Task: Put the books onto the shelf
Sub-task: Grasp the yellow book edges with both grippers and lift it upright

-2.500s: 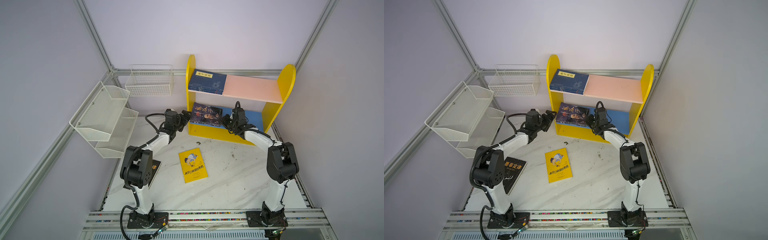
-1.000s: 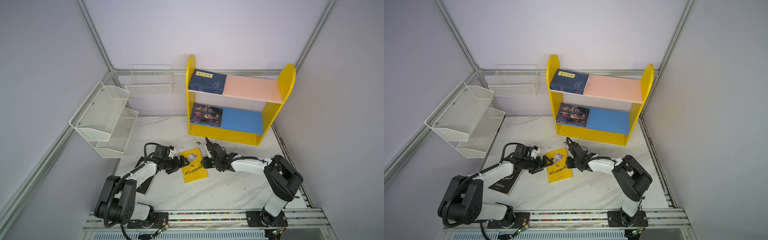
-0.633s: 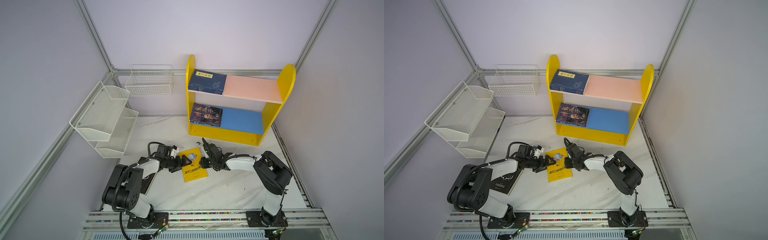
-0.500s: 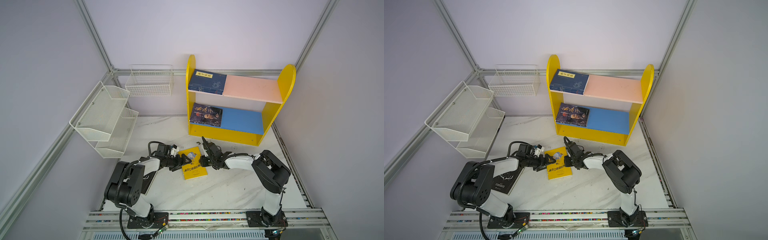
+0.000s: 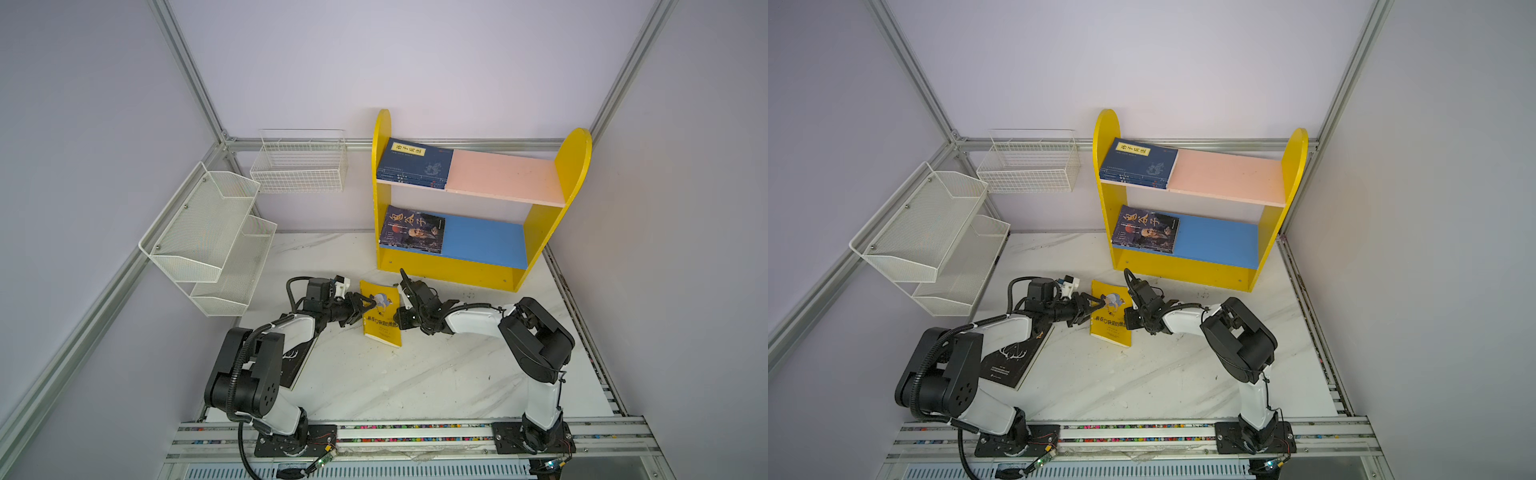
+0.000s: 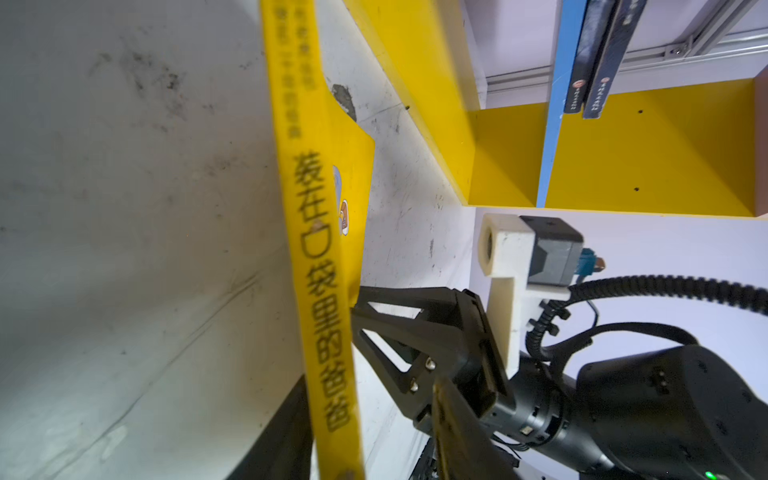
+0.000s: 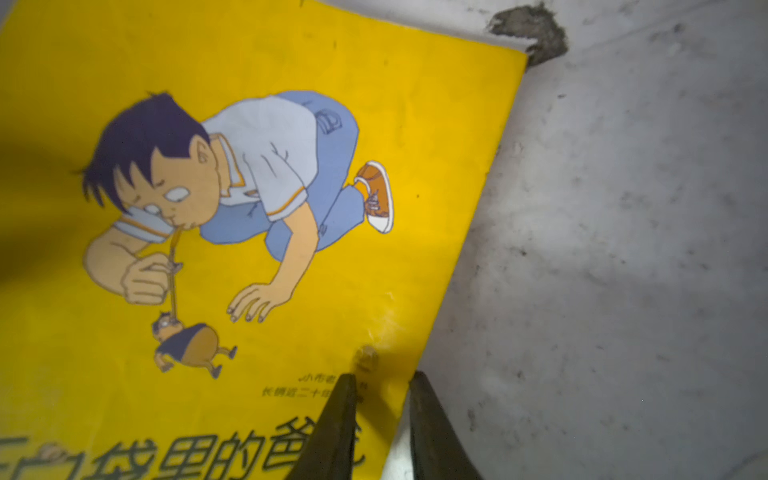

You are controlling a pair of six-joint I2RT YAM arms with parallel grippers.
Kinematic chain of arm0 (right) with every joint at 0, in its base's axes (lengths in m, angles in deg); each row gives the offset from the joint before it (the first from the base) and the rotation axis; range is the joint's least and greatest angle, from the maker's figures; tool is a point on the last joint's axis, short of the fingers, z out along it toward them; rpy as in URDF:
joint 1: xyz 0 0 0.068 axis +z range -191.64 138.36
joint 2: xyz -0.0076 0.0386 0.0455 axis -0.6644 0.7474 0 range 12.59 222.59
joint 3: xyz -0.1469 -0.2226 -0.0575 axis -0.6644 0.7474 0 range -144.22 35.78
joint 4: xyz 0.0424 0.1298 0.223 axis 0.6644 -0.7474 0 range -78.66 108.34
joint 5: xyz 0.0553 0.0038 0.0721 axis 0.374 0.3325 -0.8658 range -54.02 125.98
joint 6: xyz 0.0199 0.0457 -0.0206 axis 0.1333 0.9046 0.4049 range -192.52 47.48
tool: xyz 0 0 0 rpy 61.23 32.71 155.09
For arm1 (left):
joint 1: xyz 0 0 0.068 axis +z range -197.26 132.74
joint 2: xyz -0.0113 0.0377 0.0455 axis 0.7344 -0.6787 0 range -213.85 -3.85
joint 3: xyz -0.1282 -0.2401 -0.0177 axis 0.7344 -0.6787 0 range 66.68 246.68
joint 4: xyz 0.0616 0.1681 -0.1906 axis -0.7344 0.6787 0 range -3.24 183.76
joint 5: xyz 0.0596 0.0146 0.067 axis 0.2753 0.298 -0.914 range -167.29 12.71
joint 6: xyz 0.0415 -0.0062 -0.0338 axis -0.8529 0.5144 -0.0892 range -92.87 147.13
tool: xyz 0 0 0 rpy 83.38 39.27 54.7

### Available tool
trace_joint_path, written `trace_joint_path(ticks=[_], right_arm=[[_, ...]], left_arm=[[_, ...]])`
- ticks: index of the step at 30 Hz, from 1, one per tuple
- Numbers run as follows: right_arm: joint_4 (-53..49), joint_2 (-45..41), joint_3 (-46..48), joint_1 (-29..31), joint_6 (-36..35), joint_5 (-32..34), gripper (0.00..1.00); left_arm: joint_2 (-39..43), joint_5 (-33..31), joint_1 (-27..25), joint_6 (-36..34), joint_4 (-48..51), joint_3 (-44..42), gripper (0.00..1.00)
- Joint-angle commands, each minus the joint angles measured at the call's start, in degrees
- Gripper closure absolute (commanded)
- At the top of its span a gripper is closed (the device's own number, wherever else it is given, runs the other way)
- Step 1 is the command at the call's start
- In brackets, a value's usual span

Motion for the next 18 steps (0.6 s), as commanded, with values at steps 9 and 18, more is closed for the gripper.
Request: trace_joint_path(ticks=[9, 18], right_arm=[[-4.7, -1.3, -1.4, 0.4, -0.7, -1.1, 0.71], [-3.6, -11.3, -2.3, -3.7, 2.0, 1.8, 0.67]], left_arm=[[0.4, -1.1, -0.3, -1.1, 7.8, 8.3, 0.78], [4.9, -2.4, -0.5, -10.9, 25.2, 15.5, 0.96]])
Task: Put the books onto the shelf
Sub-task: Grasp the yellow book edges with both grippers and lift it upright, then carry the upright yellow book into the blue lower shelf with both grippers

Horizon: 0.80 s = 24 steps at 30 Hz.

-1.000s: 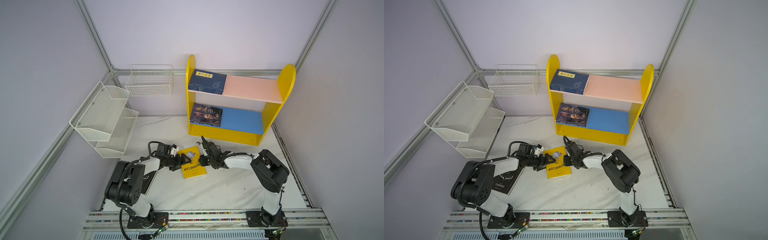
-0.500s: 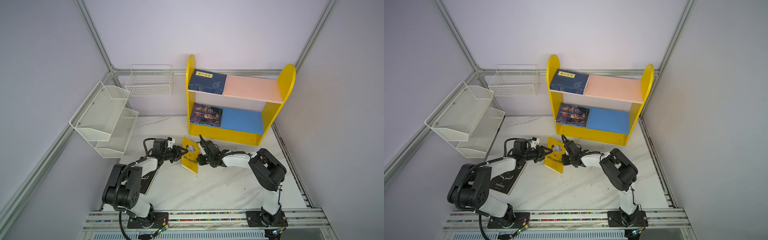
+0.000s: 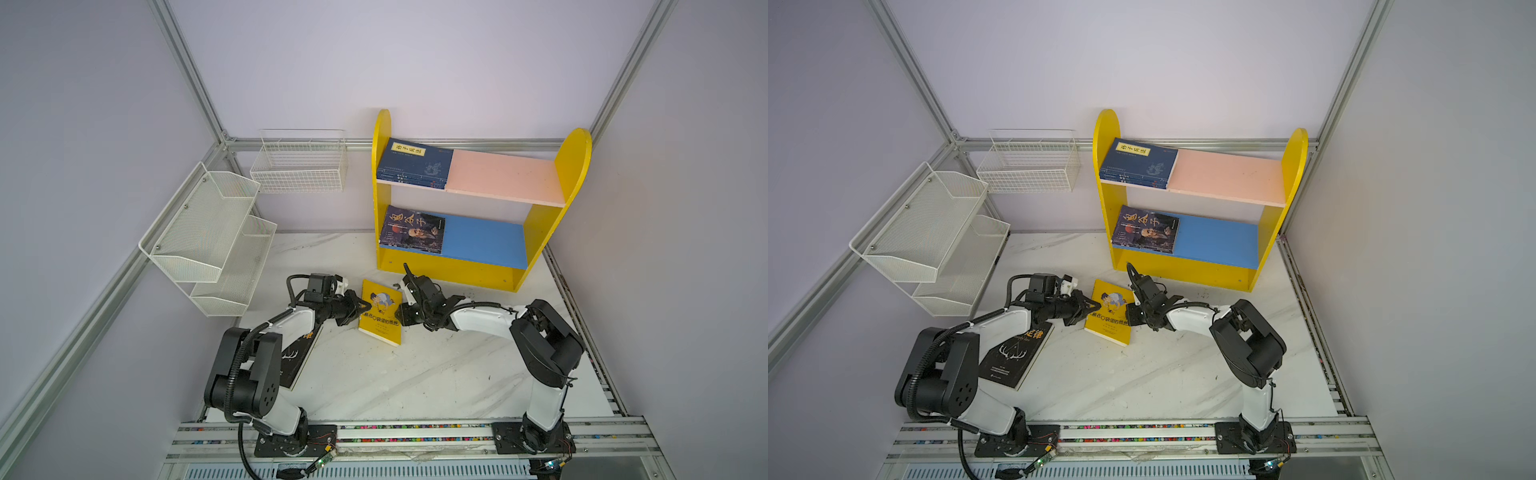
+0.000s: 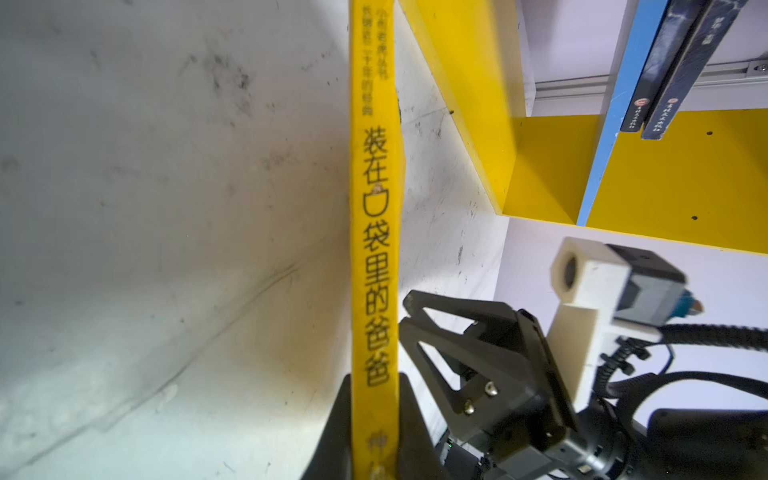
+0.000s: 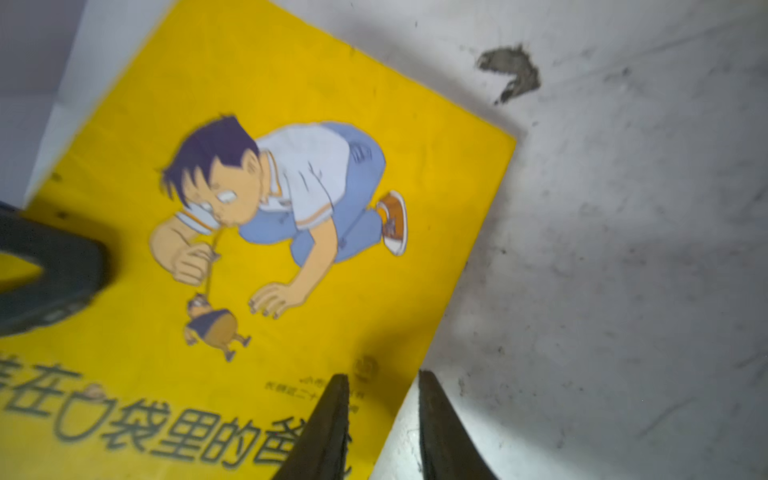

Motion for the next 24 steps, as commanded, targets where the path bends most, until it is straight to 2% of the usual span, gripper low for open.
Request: trace_joint_path(ticks=[1, 4, 7, 11, 15, 19, 21, 24], right_arm=[[0.2, -7.0, -1.9, -2.5, 2.3, 2.0, 0.67], [1.3, -12.2, -1.9, -5.4, 5.0, 2.0, 0.57], [1.7, -16.8, -2.3, -8.7, 8.1, 2.0, 0.38], [2.1, -20.9, -3.7, -12.8, 12.2, 1.2, 0.28], [2.5, -23.8, -4.6, -16.0, 15.5, 1.3, 0.23], [3.6, -25.4, -3.9, -17.9, 18.9, 1.4, 0.21], [5.2, -27.4, -2.8, -18.3, 20.4, 1.6, 0.21], [8.7, -28.5, -0.6, -18.6, 23.1, 1.1, 0.18]], left_arm=[[5.3, 3.2, -0.4, -6.5, 8.0, 9.8, 0.98], [6.9, 8.4, -0.7, -8.9, 10.9, 14.4, 1.0], [10.4, 12.3, -0.9, -8.9, 10.9, 18.9, 1.0], [9.0, 14.0, -1.5, -6.2, 9.5, 26.4, 1.0], [4.2, 12.6, -3.3, -1.2, 4.8, 32.7, 1.0], [-1.0, 11.3, -5.8, 8.6, -9.1, 36.2, 1.0], [-3.8, 8.2, -7.0, 12.0, -13.0, 38.7, 1.0], [-6.8, -0.2, -8.7, 16.1, -17.3, 41.1, 1.0]])
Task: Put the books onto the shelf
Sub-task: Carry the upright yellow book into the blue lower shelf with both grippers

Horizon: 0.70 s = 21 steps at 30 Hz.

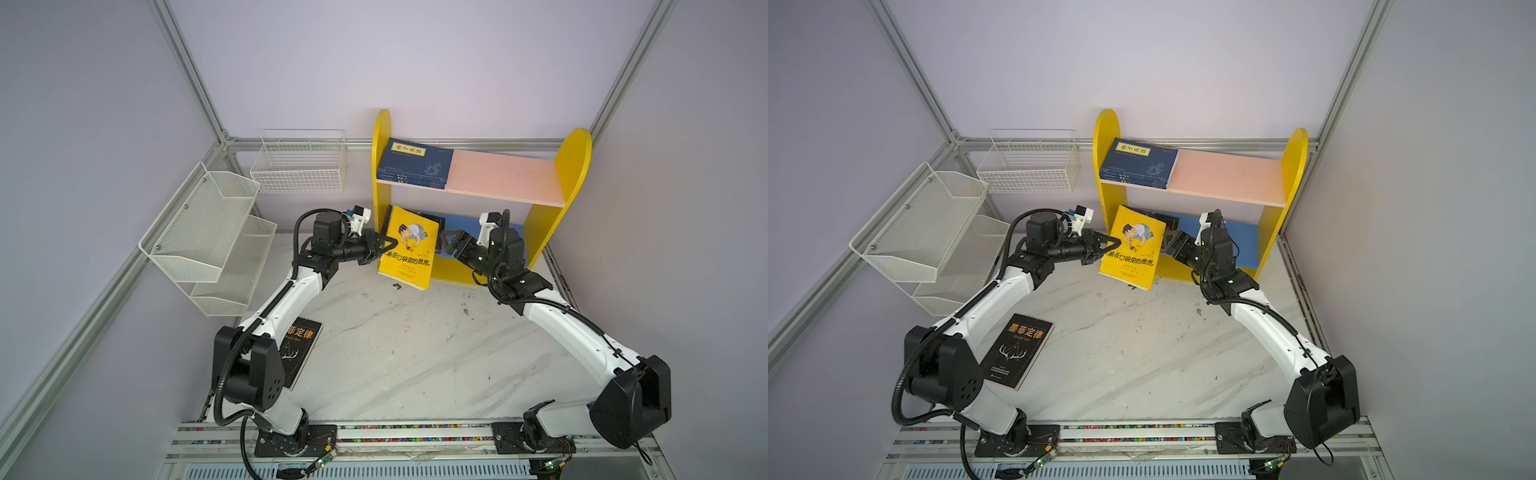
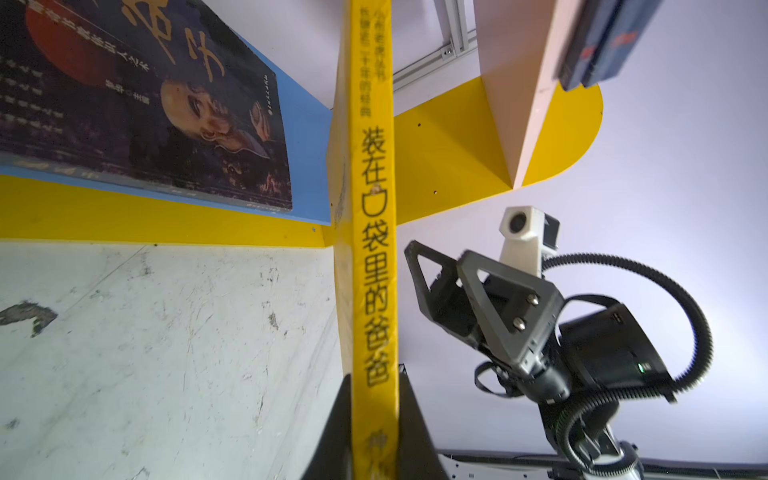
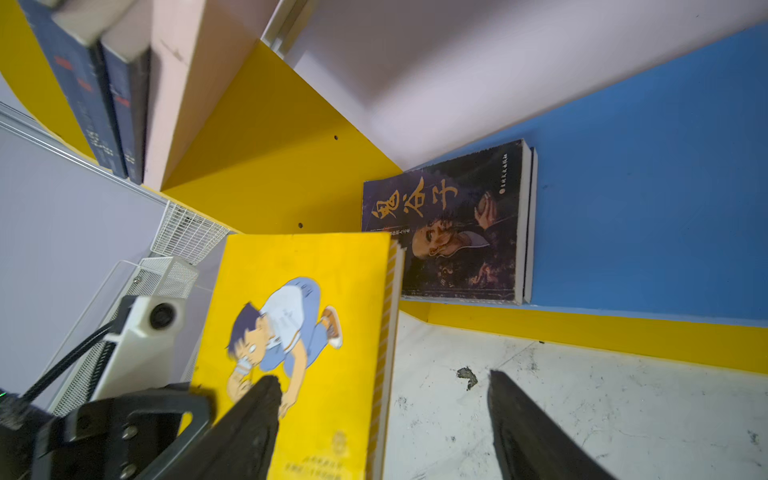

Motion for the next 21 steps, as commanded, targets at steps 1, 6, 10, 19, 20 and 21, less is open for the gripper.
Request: trace_joint_path(ticks=[1, 6, 10, 19, 20, 21], right_arm=[[5.1, -2.1, 2.1, -0.3, 4.9, -0.3, 0.17], [11.9, -2.1, 5.9, -0.3, 10.5, -2.1, 0.15], [13.6, -2.3, 8.1, -0.3, 13.4, -2.5, 0.14], [22.3, 0.3, 11.9, -0.3, 20.2, -9.7, 0.14], [23.8, 2.2, 11.9, -0.4, 21.0, -10.9, 0.14], [25.1, 3.3, 12.0, -0.3, 21.8, -12.0, 0.13]], left_arm=[[-1.1, -9.3, -2.1, 8.5, -13.6, 7.8, 1.0], [-3.8, -23.3, -5.2, 9.8, -16.6, 9.8, 1.0], [-5.6, -30.7, -6.4, 10.4, -19.1, 10.8, 1.0], [-10.8, -42.0, -9.6, 11.6, -29.3, 12.4, 1.0], [-11.5, -42.2, -9.8, 12.2, -30.0, 12.9, 1.0], [-12.3, -42.4, -10.1, 12.6, -30.7, 13.5, 1.0]])
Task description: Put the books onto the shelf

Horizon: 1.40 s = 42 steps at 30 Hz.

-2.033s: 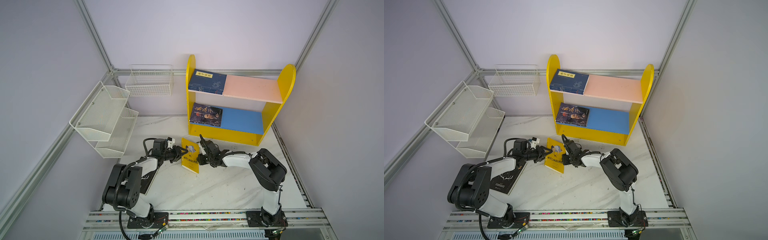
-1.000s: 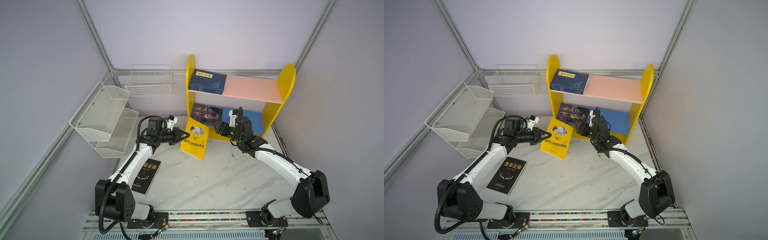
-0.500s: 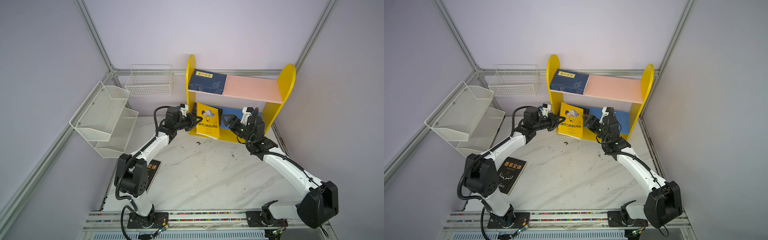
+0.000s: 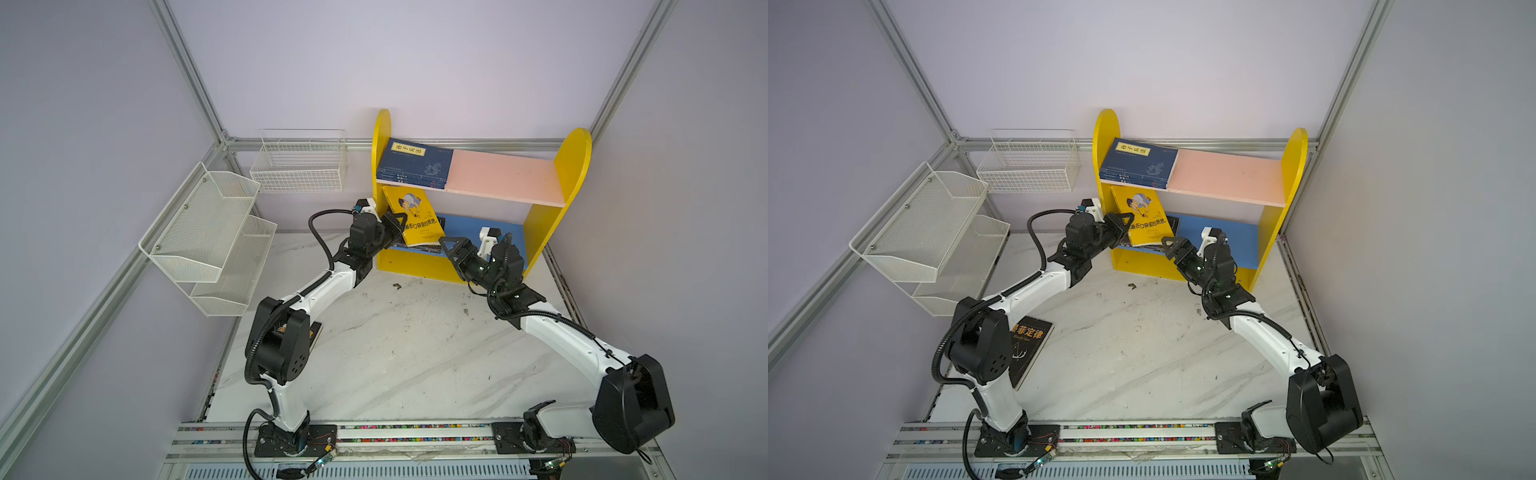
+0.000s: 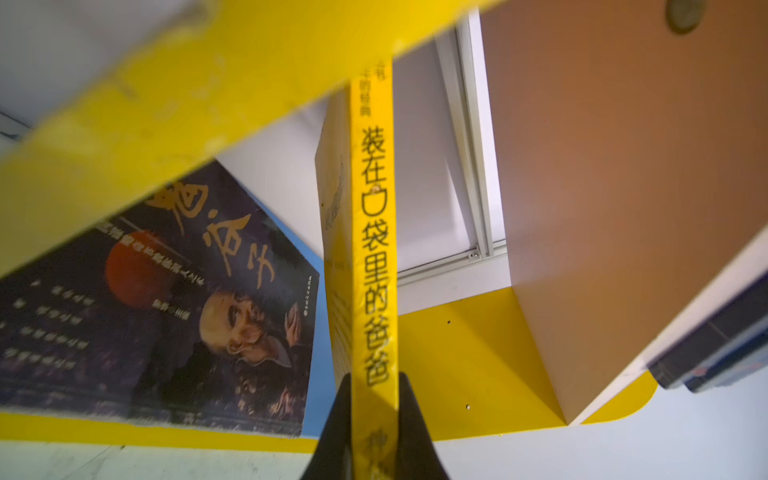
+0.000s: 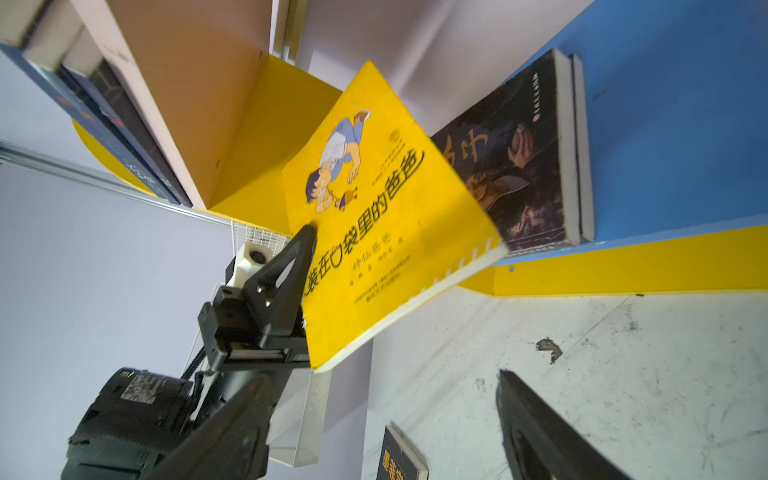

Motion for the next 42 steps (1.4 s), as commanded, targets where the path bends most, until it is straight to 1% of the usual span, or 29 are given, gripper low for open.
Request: trace_joint_path(ticks=[1, 3, 5, 11, 13, 15, 17, 21, 22, 25, 26, 27, 29, 32, 34, 35, 37, 38, 40, 42], right_arm=[[8.8, 3.4, 0.8, -0.2, 5.2, -5.3, 0.14], [13.2, 5.4, 1.0, -0.1, 6.9, -6.6, 0.14], [16.0, 7.3, 0.3, -0.1, 7.6, -6.5, 0.15], [20.7, 14.6, -5.2, -0.2, 8.9, -7.6, 0.16], [21.2, 16.3, -6.5, -0.2, 9.3, -7.4, 0.18], [25.2, 17.8, -6.6, -0.2, 11.3, -6.8, 0.22], [28.2, 19.1, -6.9, -0.4, 13.1, -6.1, 0.29], [30.4, 20.0, -7.4, -0.7, 14.5, -3.9, 0.57], [30.4, 19.8, -7.3, -0.9, 14.7, -3.4, 0.63], [31.6, 19.1, -6.4, -2.2, 15.5, -2.1, 0.75], [31.8, 19.0, -6.3, -2.7, 16.0, -2.0, 0.79], [31.8, 18.8, -6.2, -3.4, 16.5, -2.4, 0.82], [31.9, 18.9, -6.6, -4.6, 16.9, -3.8, 0.83], [31.8, 19.6, -8.1, -6.6, 17.8, -8.6, 0.85], [31.8, 19.9, -9.2, -8.2, 18.4, -13.7, 0.85], [31.7, 20.0, -9.8, -8.9, 18.8, -16.1, 0.85], [30.8, 19.9, -10.8, -10.2, 19.9, -22.8, 0.86], [30.2, 19.6, -11.1, -10.7, 20.3, -25.3, 0.86], [26.0, 18.8, -11.8, -12.2, 19.8, -30.8, 0.86], [22.2, 17.3, -12.1, -13.6, 18.7, -34.6, 0.86]], left_arm=[[-0.8, -4.3, -1.0, 1.9, -11.2, 8.0, 1.0], [-1.2, -5.0, -1.7, 1.8, -11.5, 8.6, 1.0], [-1.0, -5.7, -2.5, 1.3, -11.5, 8.5, 1.0], [-0.3, -6.1, -3.5, 3.1, -12.1, 6.8, 1.0], [0.1, -6.1, -3.7, 3.6, -12.6, 5.9, 1.0], [0.8, -6.6, -3.9, 3.6, -12.6, 4.9, 1.0], [1.2, -6.7, -4.1, 3.6, -12.5, 4.0, 1.0], [1.6, -5.7, -4.1, 4.5, -12.6, 2.7, 0.96], [1.7, -5.3, -4.1, 4.6, -12.6, 2.5, 0.94], [2.3, -5.2, -4.1, 4.2, -12.2, 1.4, 0.91], [2.6, -5.1, -4.1, 4.0, -11.9, 1.2, 0.89], [2.9, -4.9, -4.0, 3.9, -11.6, 0.9, 0.84], [3.2, -4.0, -3.9, 3.4, -11.6, 0.7, 0.7], [3.5, -1.5, -3.0, 3.0, -9.5, 0.9, 0.4], [4.0, 0.5, -1.9, 2.7, -7.1, 0.4, 0.26], [4.0, 1.5, -1.3, 2.7, -5.6, 0.4, 0.23], [3.3, 6.4, 0.5, 3.0, -4.4, 0.1, 0.21], [2.9, 8.7, 1.4, 3.5, -5.0, -0.1, 0.21], [1.9, 13.5, 3.0, 4.7, -5.5, -0.3, 0.21], [1.3, 16.5, 4.0, 4.8, -5.5, -0.1, 0.21]])
